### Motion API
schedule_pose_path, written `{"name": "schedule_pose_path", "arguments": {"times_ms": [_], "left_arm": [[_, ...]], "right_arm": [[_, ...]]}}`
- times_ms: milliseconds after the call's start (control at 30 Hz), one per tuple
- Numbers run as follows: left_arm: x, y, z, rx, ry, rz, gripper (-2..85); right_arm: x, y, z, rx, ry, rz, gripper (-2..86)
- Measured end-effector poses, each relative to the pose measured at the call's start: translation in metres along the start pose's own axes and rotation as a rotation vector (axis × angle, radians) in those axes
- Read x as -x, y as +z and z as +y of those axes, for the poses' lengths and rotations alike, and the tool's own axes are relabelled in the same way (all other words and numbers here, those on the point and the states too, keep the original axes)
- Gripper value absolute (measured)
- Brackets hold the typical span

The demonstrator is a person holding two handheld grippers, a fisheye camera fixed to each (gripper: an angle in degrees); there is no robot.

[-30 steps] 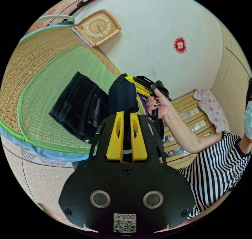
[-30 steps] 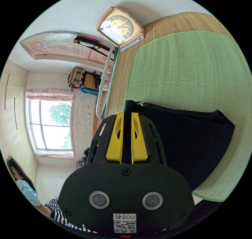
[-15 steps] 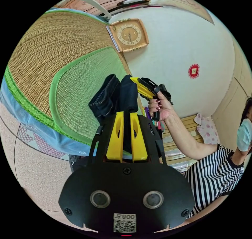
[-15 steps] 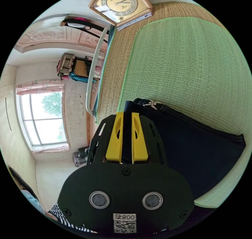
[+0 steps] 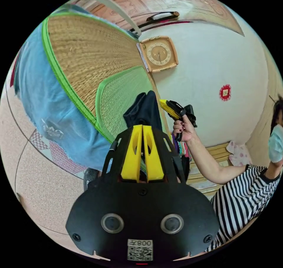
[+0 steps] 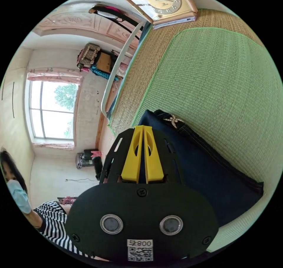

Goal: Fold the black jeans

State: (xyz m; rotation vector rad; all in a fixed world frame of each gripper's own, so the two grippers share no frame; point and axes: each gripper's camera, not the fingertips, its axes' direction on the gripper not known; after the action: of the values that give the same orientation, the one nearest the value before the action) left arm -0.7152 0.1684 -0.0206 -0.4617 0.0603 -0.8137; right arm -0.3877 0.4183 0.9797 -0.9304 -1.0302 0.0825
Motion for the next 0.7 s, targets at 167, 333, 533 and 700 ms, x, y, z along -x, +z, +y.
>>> {"name": "schedule_pose_path", "arguments": {"times_ms": [167,333,533,700], "left_arm": [[-0.053,0.019,-0.006,0.065,0.222,-0.161,0.3],[-0.051,0.053,-0.008,0.168,0.239,-0.277,0.1],[-0.095,0.054,0.020,0.155,0.360,-0.303,0.1],[-0.099,0.097,0.044,0.313,0.476,-0.499,0.1]], "right_arm": [[0.020,0.050,-0.023,0.083,-0.124,0.248,0.1],[0.022,0.072,-0.033,0.142,-0.167,0.291,0.1],[0.036,0.034,0.001,0.043,-0.292,0.358,0.1],[0.002,0.046,0.040,0.152,-0.254,0.571,0.1]]}}
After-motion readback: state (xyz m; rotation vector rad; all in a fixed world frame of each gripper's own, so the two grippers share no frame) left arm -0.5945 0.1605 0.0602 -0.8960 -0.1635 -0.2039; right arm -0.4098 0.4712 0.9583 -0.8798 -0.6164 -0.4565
